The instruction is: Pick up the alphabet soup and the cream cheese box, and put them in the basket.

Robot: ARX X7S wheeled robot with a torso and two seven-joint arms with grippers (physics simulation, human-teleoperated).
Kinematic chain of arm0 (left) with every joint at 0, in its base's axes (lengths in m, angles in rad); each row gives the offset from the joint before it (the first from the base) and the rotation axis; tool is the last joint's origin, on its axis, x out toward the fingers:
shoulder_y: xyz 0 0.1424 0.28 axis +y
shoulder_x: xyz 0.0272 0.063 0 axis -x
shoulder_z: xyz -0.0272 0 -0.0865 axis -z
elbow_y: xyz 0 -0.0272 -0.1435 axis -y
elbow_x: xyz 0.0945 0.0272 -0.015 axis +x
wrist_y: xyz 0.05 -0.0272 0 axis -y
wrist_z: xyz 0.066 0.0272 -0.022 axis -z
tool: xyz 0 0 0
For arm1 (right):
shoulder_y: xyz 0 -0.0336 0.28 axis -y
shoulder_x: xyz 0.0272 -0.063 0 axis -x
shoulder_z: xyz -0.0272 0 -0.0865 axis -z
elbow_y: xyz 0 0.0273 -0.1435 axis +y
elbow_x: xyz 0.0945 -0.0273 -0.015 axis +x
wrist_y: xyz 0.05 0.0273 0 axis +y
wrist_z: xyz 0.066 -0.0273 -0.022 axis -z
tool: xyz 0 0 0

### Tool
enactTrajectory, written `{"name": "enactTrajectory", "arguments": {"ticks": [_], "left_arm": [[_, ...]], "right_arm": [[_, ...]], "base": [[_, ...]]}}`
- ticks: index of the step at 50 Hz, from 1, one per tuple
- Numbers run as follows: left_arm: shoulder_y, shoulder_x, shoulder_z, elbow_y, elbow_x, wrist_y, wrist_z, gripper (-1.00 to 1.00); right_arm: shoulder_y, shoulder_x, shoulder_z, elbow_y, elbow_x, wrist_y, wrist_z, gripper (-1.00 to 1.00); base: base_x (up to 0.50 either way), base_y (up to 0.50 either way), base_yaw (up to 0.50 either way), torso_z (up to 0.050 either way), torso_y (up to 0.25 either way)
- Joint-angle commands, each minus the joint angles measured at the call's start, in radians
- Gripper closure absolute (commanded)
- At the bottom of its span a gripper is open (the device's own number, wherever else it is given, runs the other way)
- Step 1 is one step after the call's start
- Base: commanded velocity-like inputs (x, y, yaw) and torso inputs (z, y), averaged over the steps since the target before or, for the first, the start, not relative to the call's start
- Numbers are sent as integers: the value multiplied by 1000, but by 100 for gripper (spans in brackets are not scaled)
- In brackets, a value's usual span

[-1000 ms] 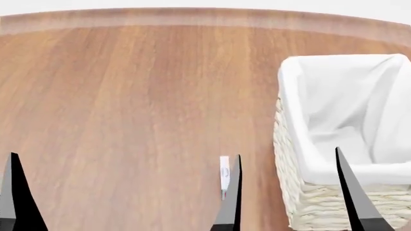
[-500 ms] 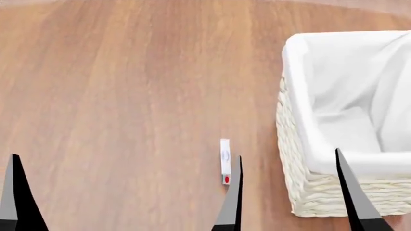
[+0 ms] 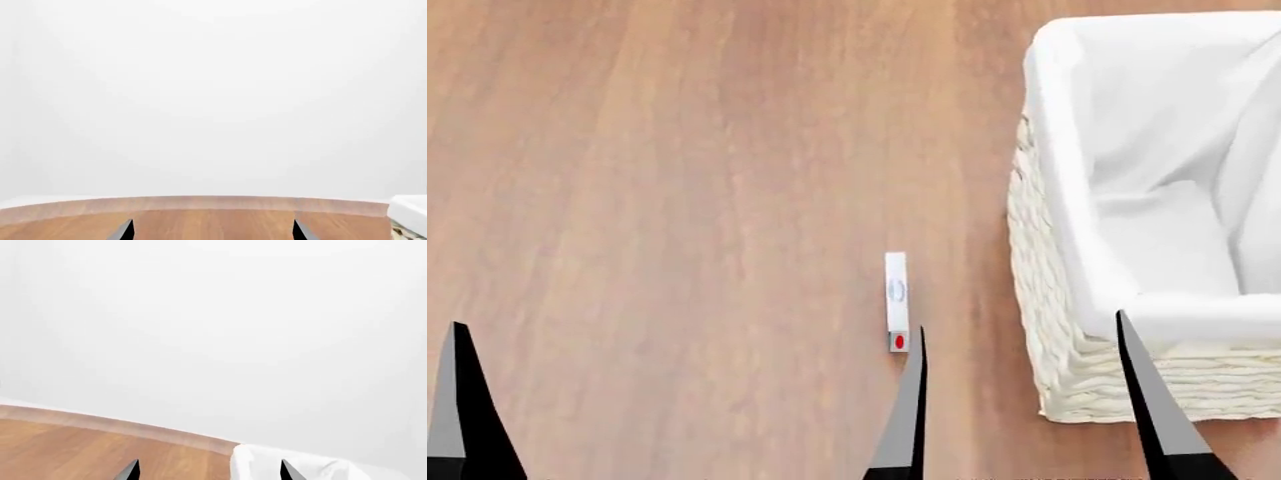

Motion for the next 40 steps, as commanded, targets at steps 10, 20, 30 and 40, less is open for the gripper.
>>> {"name": "enactTrajectory", "arguments": {"ticks": [10, 20, 30, 40], "left_arm": [[-10, -5, 8, -13, -3, -1, -6, -100], [-15, -7, 17, -18, -4, 0, -7, -100], [-9, -7, 12, -20, -32, 26, -5, -100], [-2, -12, 11, -21, -34, 36, -9, -100]], "right_arm": [[8, 7, -7, 10, 2, 2, 7, -100], [6, 12, -7, 16, 3, -4, 13, -100], [6, 15, -12, 21, 2, -6, 17, -100], [4, 18, -16, 18, 9, 1, 17, -100]], "base": [[0, 0, 0, 0, -103], [0, 0, 0, 0, -104], [0, 0, 0, 0, -11], [0, 0, -74, 0, 0]]}}
